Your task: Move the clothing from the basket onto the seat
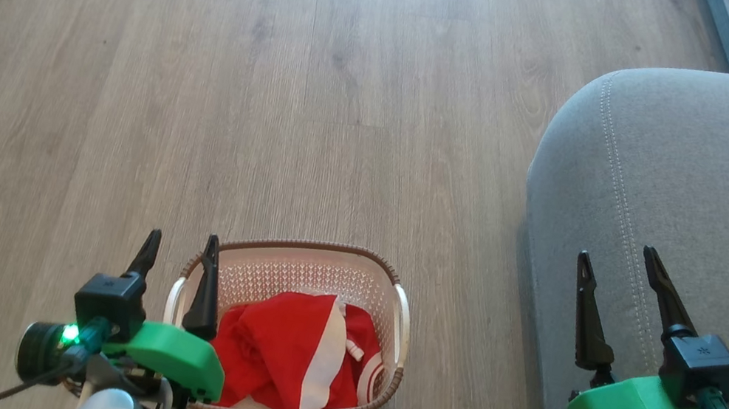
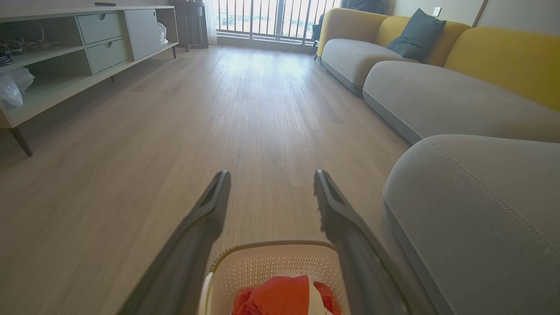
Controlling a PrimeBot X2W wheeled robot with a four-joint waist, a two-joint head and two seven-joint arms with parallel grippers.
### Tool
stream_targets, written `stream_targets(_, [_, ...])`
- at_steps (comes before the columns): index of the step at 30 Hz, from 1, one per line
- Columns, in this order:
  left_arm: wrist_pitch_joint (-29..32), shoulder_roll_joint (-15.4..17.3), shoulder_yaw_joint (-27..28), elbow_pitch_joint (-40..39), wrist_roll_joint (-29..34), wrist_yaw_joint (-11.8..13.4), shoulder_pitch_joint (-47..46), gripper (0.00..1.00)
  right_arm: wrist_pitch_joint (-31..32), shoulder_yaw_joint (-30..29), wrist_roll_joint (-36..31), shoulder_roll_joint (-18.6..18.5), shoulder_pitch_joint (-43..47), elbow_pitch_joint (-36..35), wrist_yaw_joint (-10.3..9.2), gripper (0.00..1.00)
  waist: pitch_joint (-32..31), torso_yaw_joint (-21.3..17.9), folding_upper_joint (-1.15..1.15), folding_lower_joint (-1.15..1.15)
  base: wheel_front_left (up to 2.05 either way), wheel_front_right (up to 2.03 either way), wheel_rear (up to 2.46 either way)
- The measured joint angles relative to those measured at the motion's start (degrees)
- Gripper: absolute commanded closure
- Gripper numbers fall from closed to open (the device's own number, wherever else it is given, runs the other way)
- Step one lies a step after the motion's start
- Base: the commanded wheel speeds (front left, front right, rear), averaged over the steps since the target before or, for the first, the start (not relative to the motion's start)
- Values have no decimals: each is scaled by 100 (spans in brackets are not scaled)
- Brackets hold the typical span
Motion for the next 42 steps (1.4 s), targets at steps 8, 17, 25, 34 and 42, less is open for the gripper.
stream_targets(8, [0,-1,82,16,-26,-78,1,0,0,23,-7,0,-43,14,0,0,16,-58,0,0,0,0,0])
stream_targets(17, [0,-1,-231,466,-2,-328,-5,0,-1,-36,-123,1,-114,42,0,0,294,-208,0,0,0,0,0])
stream_targets(25, [0,-12,-392,1317,379,-682,-791,0,-1,-183,-214,3,-487,-103,0,0,1223,-361,0,0,0,0,0])
stream_targets(34, [0,66,-266,2462,1056,-1120,-2260,0,-1,-164,31,5,-921,-294,0,0,2640,-630,0,1,0,0,0])
stream_targets(42, [-1,650,-256,4044,1425,-1312,-3366,0,-1,155,542,31,-1204,-324,0,0,3753,-1120,0,2,0,0,0])
